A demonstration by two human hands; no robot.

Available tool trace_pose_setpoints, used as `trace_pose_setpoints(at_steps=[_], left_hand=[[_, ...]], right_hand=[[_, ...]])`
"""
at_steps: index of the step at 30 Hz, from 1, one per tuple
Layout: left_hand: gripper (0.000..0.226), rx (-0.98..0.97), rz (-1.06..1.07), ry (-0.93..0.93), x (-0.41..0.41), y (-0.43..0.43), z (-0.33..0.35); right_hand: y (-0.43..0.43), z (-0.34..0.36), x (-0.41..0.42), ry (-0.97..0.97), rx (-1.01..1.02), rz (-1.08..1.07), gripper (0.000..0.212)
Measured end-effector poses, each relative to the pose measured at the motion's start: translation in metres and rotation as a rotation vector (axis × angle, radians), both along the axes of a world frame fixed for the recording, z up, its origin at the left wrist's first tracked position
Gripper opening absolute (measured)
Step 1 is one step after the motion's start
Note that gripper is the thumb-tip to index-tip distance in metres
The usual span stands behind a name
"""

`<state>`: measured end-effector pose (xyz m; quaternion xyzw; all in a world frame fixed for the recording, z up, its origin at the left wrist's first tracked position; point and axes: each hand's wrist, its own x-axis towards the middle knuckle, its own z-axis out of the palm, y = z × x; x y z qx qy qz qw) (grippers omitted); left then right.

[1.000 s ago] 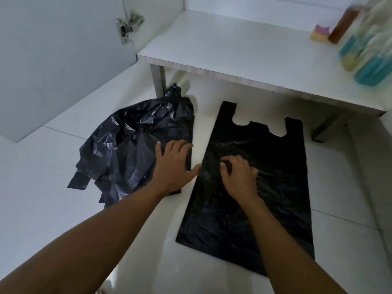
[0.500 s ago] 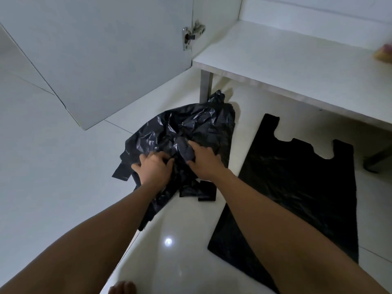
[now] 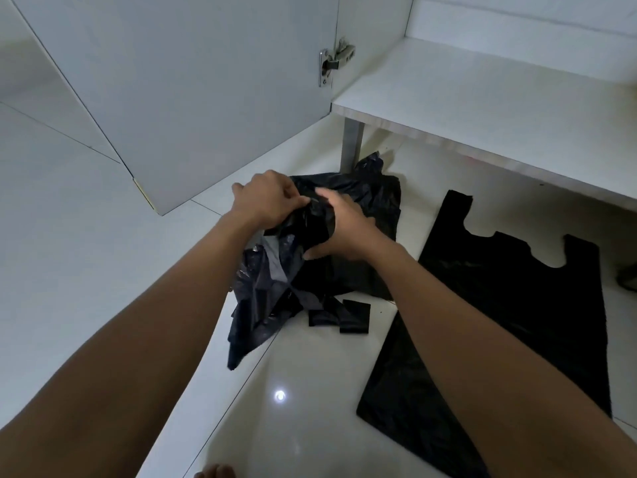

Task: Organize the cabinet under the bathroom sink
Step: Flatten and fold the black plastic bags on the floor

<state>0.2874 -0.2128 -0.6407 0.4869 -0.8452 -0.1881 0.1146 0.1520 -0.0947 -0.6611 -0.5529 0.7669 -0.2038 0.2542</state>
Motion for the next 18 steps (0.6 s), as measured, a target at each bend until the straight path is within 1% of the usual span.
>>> trace_pose_setpoints(at_steps=[1, 2, 3, 4, 5, 6, 7, 8, 9, 11, 12, 13, 14, 15, 17, 18], left_hand=[[0.028, -0.023, -0.030, -0.018, -0.001, -0.003, 0.008], [0.027, -0.014, -0.062, -0.010, -0.002, -0.006, 0.017], [0.028, 0.012, -0.098, 0.027, -0.003, -0.008, 0.025], [0.030, 0.063, -0.138, 0.100, -0.002, -0.010, 0.034], [0.031, 0.133, -0.164, 0.207, -0.002, -0.010, 0.043], [0.032, 0.219, -0.163, 0.345, -0.002, -0.008, 0.052], [0.034, 0.287, -0.122, 0.490, -0.002, -0.008, 0.059], [0.037, 0.307, -0.047, 0.610, -0.002, -0.009, 0.062], [0.039, 0.261, 0.053, 0.700, -0.001, -0.011, 0.063], [0.036, 0.135, 0.252, 0.839, 0.000, -0.016, 0.059], [0.030, 0.110, 0.301, 0.907, 0.000, -0.016, 0.057], [0.025, 0.117, 0.305, 0.968, -0.002, -0.016, 0.054], [0.023, 0.132, 0.264, 0.995, -0.004, -0.018, 0.050], [0.028, 0.152, 0.183, 0.976, -0.008, -0.015, 0.047], [0.048, 0.179, 0.012, 0.846, -0.018, -0.012, 0.040], [0.060, 0.182, -0.039, 0.772, -0.024, -0.010, 0.038]], right_hand=[[-0.001, 0.007, 0.001, -0.048, -0.027, 0.037, 0.115], [-0.003, 0.013, 0.001, -0.110, -0.078, 0.057, 0.105], [-0.007, 0.017, 0.001, -0.161, -0.140, 0.056, 0.083], [-0.011, 0.022, 0.000, -0.159, -0.203, 0.032, 0.056], [-0.015, 0.027, -0.001, -0.126, -0.256, -0.020, 0.036], [-0.018, 0.035, -0.001, -0.097, -0.304, -0.077, 0.027], [-0.020, 0.044, -0.002, -0.108, -0.356, -0.131, 0.024], [-0.022, 0.053, -0.004, -0.144, -0.424, -0.184, 0.021], [-0.021, 0.065, -0.007, -0.182, -0.503, -0.243, 0.021], [-0.019, 0.085, -0.018, -0.268, -0.616, -0.404, 0.029], [-0.017, 0.094, -0.025, -0.323, -0.660, -0.463, 0.028], [-0.015, 0.103, -0.033, -0.365, -0.689, -0.511, 0.025], [-0.013, 0.110, -0.040, -0.386, -0.705, -0.550, 0.023], [-0.010, 0.119, -0.047, -0.405, -0.706, -0.584, 0.021], [-0.003, 0.130, -0.063, -0.464, -0.666, -0.624, 0.015], [0.001, 0.133, -0.070, -0.528, -0.625, -0.633, 0.011]])
